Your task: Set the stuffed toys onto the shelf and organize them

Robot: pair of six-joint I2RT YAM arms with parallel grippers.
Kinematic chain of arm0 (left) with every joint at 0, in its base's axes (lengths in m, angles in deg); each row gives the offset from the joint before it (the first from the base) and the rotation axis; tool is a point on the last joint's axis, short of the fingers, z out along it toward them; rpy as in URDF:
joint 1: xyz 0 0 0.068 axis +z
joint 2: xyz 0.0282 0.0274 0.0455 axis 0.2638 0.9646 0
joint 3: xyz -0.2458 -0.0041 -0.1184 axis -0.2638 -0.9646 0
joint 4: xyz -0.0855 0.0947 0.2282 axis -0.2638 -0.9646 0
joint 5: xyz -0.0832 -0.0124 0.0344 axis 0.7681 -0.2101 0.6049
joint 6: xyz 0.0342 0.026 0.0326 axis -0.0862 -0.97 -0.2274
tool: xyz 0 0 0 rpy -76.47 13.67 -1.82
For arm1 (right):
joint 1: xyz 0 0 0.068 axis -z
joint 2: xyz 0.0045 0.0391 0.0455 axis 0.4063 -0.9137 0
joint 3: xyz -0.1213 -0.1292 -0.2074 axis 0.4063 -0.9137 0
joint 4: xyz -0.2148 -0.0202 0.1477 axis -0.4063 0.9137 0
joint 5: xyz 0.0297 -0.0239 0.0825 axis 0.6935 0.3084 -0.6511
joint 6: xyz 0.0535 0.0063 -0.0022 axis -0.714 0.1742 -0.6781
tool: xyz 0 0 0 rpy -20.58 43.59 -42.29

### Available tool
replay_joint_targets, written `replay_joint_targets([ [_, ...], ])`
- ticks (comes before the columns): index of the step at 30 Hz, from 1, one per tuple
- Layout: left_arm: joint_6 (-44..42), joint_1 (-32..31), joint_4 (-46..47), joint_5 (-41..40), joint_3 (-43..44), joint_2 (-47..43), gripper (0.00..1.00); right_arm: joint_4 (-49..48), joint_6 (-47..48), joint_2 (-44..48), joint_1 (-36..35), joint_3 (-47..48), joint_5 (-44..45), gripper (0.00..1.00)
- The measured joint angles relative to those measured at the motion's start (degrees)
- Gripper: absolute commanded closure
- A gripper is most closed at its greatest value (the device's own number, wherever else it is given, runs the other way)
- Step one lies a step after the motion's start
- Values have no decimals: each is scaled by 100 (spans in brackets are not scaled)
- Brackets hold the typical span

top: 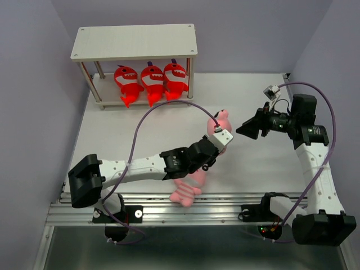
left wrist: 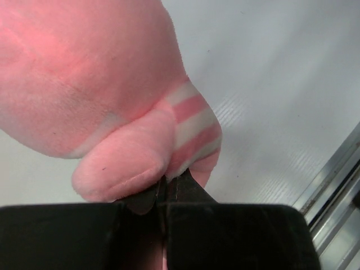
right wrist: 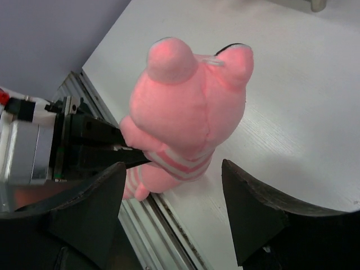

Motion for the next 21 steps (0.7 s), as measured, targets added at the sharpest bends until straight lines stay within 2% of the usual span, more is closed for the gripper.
replay_joint_targets([
  [1, -125, -66, -31, -144, 57, 31, 100, 98, -87, -105, 0, 118, 37, 22],
  [4, -398, -197, -52, -442, 267, 195, 100, 264, -306, -313, 0, 433, 140, 18],
  [16, -745, -293, -140, -619, 988, 813, 100, 472, -730, -461, -164, 627, 382, 17],
  [21, -791, -326, -238, -592, 1362, 1091, 100, 461, -726, -509, -348, 570, 660, 21],
])
